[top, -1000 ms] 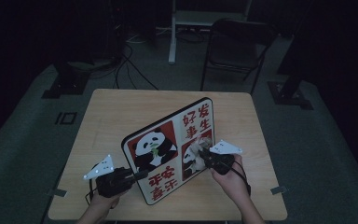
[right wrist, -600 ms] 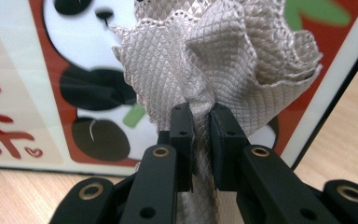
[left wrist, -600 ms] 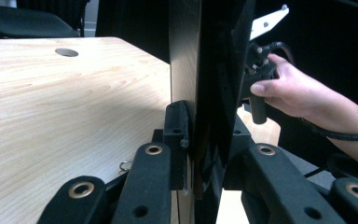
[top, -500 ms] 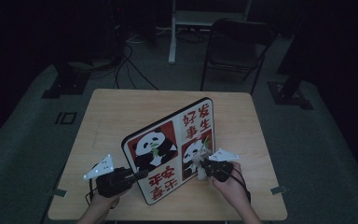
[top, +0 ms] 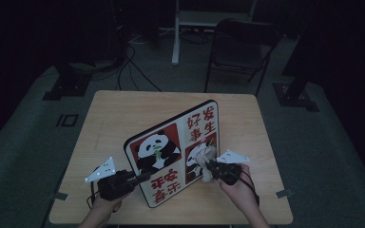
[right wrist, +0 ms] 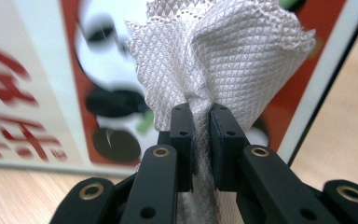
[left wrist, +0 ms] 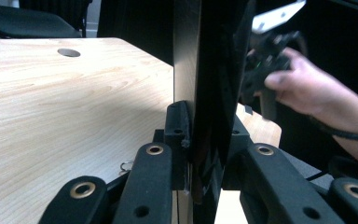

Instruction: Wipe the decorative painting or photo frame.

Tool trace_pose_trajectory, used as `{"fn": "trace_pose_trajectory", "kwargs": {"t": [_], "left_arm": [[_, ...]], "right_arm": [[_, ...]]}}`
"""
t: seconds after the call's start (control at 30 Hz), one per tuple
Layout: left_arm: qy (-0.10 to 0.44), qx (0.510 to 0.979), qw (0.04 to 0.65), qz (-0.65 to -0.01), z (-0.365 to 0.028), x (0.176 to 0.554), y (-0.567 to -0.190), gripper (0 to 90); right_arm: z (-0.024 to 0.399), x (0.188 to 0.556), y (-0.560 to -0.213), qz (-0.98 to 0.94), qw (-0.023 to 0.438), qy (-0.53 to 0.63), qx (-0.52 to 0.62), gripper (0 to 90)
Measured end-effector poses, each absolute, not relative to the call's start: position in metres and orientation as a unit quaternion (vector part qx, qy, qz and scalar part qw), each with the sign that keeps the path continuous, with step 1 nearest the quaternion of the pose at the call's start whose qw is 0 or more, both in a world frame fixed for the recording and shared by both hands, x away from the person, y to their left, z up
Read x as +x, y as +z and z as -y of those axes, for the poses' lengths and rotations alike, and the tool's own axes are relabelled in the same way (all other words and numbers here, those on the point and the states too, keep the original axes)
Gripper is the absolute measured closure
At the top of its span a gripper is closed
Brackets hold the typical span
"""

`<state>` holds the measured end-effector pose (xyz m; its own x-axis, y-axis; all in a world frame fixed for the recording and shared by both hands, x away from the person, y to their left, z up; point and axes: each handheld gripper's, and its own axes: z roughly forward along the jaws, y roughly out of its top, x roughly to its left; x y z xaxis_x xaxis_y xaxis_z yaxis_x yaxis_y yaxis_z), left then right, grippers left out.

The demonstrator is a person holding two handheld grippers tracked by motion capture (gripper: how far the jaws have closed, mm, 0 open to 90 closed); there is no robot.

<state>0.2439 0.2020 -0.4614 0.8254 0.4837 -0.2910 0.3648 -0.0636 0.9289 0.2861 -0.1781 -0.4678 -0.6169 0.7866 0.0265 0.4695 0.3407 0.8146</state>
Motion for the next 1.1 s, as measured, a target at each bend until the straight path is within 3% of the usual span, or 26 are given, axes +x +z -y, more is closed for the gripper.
{"fn": "trace_pose_trajectory", "kwargs": {"t": [0.6,1.1], "left_arm": [[0.053,0.723,0.621,-0.297,-0.198,0.244,-0.462,80.0],[0.051,0.723,0.623,-0.294,-0.184,0.250,-0.463,80.2]], "right_arm": [[0.166,0.291,-0.352,-0.737,0.266,0.524,0.334,80.8],[0.145,0.310,-0.326,-0.727,0.286,0.535,0.320,80.6]]}}
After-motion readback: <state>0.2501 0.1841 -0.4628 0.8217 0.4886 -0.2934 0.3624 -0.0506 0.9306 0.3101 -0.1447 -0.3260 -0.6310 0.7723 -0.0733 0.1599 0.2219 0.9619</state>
